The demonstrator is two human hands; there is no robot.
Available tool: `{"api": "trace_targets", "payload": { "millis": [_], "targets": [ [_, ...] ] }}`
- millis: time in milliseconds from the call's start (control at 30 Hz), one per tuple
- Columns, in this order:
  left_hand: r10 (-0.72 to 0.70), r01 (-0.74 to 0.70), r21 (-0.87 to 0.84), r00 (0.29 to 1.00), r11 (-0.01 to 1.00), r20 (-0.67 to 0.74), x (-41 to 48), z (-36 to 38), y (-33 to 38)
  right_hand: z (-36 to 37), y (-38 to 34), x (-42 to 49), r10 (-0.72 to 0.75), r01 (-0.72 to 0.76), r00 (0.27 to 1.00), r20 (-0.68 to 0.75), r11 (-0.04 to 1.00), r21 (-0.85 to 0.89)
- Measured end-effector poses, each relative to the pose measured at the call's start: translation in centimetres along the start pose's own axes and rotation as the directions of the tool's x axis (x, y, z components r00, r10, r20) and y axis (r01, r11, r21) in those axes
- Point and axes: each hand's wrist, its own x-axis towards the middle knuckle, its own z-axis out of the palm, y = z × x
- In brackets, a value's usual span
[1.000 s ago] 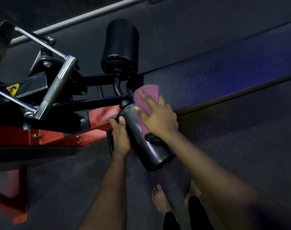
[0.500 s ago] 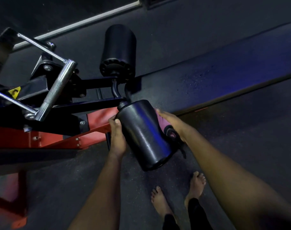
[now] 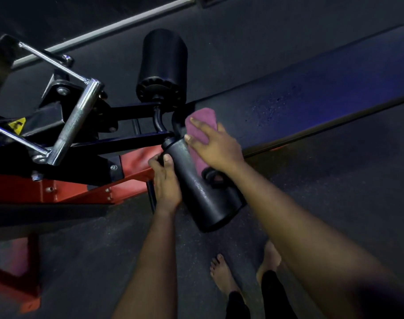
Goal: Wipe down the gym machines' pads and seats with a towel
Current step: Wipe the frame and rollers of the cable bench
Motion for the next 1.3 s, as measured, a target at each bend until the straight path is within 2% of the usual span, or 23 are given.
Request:
{"api": "trace_targets", "payload": {
  "millis": [67, 133, 200, 367, 467, 567, 667, 733, 800, 867, 1067, 1300],
  "targets": [
    [0.012, -0.012, 0.018, 1.000, 1.000, -0.002, 0.0, 0.0, 0.2, -0.1, 1.4, 1.9, -0.009, -0.025, 0.994, 0.108, 0.952, 0.305],
    [0.007, -0.007, 0.045, 1.000, 0.999, 0.001, -0.2, 0.0, 0.3, 0.0, 2.8, 2.4, 0.009, -0.124, 0.981, 0.192, 0.792, 0.598],
    [-0.002, 0.002, 0.032, 1.000, 0.999, 0.011, -0.4, -0.1, 0.4, 0.0, 4.2, 1.0, -0.001, -0.165, 0.971, 0.241, 0.726, 0.667],
    [-0.043, 0.043, 0.002, 0.998, 0.999, 0.037, -1.3, 0.0, 1.2, 1.3, 6.9, -3.8, 0.184, -0.349, 0.933, 0.310, 0.674, 0.651],
    [-0.082, 0.081, 0.023, 0.993, 0.996, 0.086, -1.6, -0.5, 1.8, 0.9, 6.5, -6.9, 0.260, -0.329, 0.944, 0.203, 0.770, 0.546],
    [-0.192, 0.162, 0.187, 0.969, 0.969, 0.158, -1.8, -1.9, 3.3, 0.6, 5.3, -10.0, 0.352, -0.360, 0.933, 0.082, 0.889, 0.282],
    [-0.217, 0.124, 0.399, 0.956, 0.909, 0.198, -2.8, -3.2, 6.1, 0.0, 4.9, -12.6, 0.401, -0.408, 0.913, 0.077, 0.906, 0.113],
    [-0.099, 0.012, 0.434, 0.979, 0.901, 0.179, -4.4, -4.2, 9.2, -2.0, 4.4, -14.5, 0.423, -0.431, 0.902, 0.086, 0.893, 0.127],
    [-0.004, -0.073, 0.427, 0.984, 0.901, 0.176, -6.0, -5.1, 12.0, -4.6, 3.4, -16.0, 0.416, -0.419, 0.907, 0.060, 0.881, 0.222],
    [0.043, -0.126, 0.424, 0.979, 0.897, 0.200, -7.1, -5.9, 14.2, -7.2, 2.5, -16.8, 0.408, -0.393, 0.913, 0.014, 0.869, 0.302],
    [0.188, -0.299, 0.389, 0.936, 0.871, 0.297, -11.5, -8.8, 21.7, -15.8, -2.5, -20.1, 0.276, -0.195, 0.950, -0.147, 0.891, 0.411],
    [0.296, -0.404, 0.318, 0.894, 0.858, 0.337, -14.4, -9.2, 29.0, -23.5, -6.1, -23.3, 0.199, -0.096, 0.952, -0.233, 0.916, 0.388]
  ]
}}
